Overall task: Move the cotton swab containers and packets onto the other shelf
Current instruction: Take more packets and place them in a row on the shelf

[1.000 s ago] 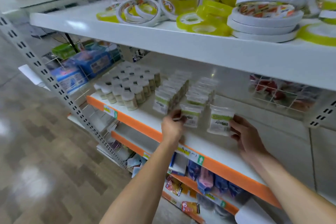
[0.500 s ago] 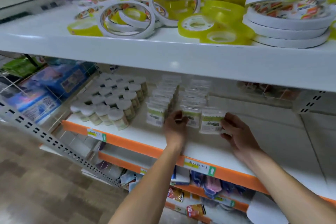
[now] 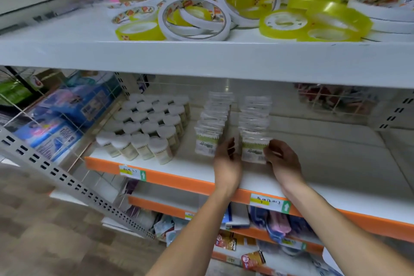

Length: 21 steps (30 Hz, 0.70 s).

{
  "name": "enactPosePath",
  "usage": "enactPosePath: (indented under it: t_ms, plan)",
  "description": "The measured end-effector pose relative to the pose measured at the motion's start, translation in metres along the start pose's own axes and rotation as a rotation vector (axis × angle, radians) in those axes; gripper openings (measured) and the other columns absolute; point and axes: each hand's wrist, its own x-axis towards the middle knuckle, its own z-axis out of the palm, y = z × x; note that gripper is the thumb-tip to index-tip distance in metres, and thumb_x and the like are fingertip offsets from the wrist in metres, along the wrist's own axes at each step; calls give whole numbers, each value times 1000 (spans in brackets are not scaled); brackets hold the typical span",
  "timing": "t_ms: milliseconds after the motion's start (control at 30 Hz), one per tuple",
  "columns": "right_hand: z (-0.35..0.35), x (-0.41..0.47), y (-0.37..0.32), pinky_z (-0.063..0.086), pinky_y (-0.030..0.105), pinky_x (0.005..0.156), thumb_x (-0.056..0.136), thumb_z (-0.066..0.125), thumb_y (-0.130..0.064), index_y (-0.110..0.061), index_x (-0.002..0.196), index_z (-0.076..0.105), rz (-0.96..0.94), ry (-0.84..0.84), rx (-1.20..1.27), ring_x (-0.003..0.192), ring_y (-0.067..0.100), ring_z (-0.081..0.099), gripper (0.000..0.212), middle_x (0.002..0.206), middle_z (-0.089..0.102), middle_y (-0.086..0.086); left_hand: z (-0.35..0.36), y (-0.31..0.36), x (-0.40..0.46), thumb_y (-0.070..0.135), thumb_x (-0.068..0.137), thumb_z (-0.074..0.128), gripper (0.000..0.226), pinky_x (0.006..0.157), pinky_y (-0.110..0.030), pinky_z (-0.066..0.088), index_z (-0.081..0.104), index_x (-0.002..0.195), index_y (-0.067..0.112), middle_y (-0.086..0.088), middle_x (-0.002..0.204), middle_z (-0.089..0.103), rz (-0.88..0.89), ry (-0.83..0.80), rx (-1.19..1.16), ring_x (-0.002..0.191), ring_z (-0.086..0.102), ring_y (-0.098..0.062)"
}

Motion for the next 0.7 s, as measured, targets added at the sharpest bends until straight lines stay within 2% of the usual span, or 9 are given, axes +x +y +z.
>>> enactPosePath:
  t_ms: [67,133,267,367,533,633,700]
  plan:
    - [5,-1,-2,52,25,77,93,66,-5,-22,108,66,-20,36,-21,84,3,65,22,96,70,-8,-2,1,-5,0,96,49,35,86,-6,44,61,126,13,4,116,63,54,29,-9,105,62,-9]
    - [10,-4,-2,51,19,73,91,67,-8,-23,108,67,-22,73,-41,84,1,65,23,97,71,-7,-4,1,-11,-2,93,50,36,89,-9,46,62,122,15,3,115,65,111,25,-4,105,62,-8]
    - [17,-7,-1,47,5,62,83,75,-9,-25,107,64,-4,104,-75,73,-11,64,30,93,69,-13,-7,0,-16,-1,92,48,45,92,-3,41,59,132,18,6,125,64,145,-46,33,111,60,-3]
    - [20,-6,1,46,13,67,78,83,-9,-30,102,60,-1,106,-142,80,-6,63,40,89,66,-17,-10,1,-13,-5,90,45,53,93,-3,40,58,136,18,5,129,64,129,-75,35,115,60,-4]
    - [28,-1,2,48,25,77,76,86,-12,-30,100,58,-2,131,-174,81,5,65,41,88,66,-16,-11,1,-4,-8,90,44,52,92,-1,37,56,136,12,-5,133,61,125,-90,84,116,60,-13]
    - [32,0,2,46,22,73,76,85,-10,-32,96,57,-22,155,-185,78,5,63,40,85,65,-17,-13,2,-1,-5,92,44,49,94,-7,41,55,137,12,-5,134,58,121,-101,92,116,60,-13]
    - [35,-1,2,44,21,72,77,83,-10,-29,99,58,-27,168,-200,77,6,62,38,84,64,-16,-14,2,-4,-3,91,45,49,99,-18,45,54,136,15,-3,133,56,123,-85,78,116,59,-14]
